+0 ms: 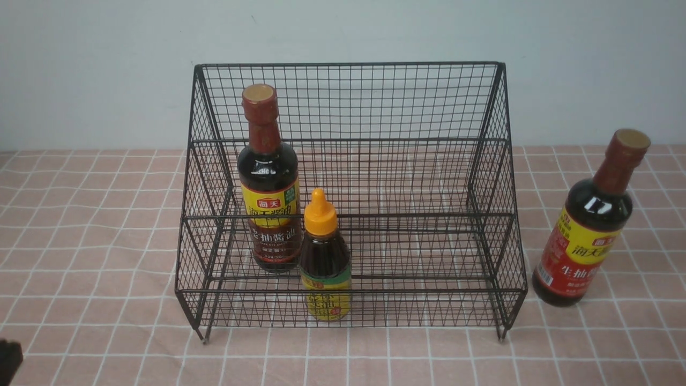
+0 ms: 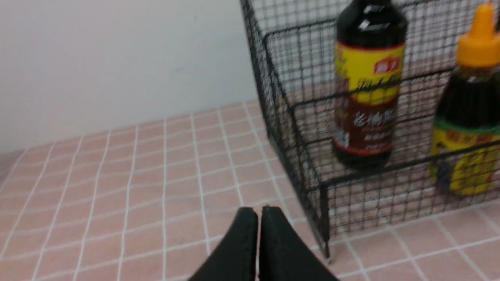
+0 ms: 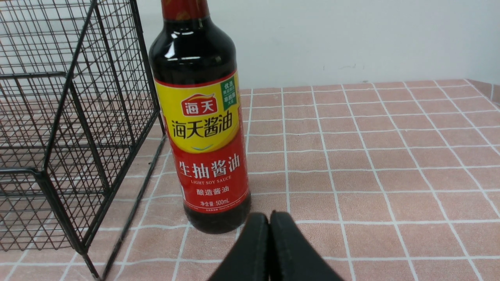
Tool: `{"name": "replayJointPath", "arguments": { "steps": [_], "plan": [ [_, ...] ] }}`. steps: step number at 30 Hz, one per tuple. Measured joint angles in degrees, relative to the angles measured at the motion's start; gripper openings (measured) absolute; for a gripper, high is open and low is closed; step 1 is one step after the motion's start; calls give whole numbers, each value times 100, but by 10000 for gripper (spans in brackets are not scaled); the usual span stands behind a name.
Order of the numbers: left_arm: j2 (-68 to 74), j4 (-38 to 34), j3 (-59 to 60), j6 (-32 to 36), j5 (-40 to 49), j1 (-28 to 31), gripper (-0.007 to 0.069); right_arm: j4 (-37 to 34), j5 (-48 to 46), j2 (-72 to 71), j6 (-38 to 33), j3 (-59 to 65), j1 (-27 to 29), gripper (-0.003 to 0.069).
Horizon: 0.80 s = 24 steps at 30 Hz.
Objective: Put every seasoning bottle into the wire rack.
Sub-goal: Use the right arm to grab the condiment bottle closest to it
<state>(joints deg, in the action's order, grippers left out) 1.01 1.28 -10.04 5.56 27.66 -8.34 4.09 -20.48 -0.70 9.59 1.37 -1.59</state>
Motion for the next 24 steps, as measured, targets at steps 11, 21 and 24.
{"name": "replayJointPath", "arguments": {
  "steps": [11, 21, 24],
  "plan": [
    [-168, -204, 1094, 28, -299, 472, -7, 0, -5, 0, 0, 0, 0, -14],
    [-168, -203, 1148, 28, -574, 472, -7, 0, -5, 0, 0, 0, 0, -14],
    [-168, -203, 1148, 28, -574, 472, -7, 0, -5, 0, 0, 0, 0, -14]
  ]
}}
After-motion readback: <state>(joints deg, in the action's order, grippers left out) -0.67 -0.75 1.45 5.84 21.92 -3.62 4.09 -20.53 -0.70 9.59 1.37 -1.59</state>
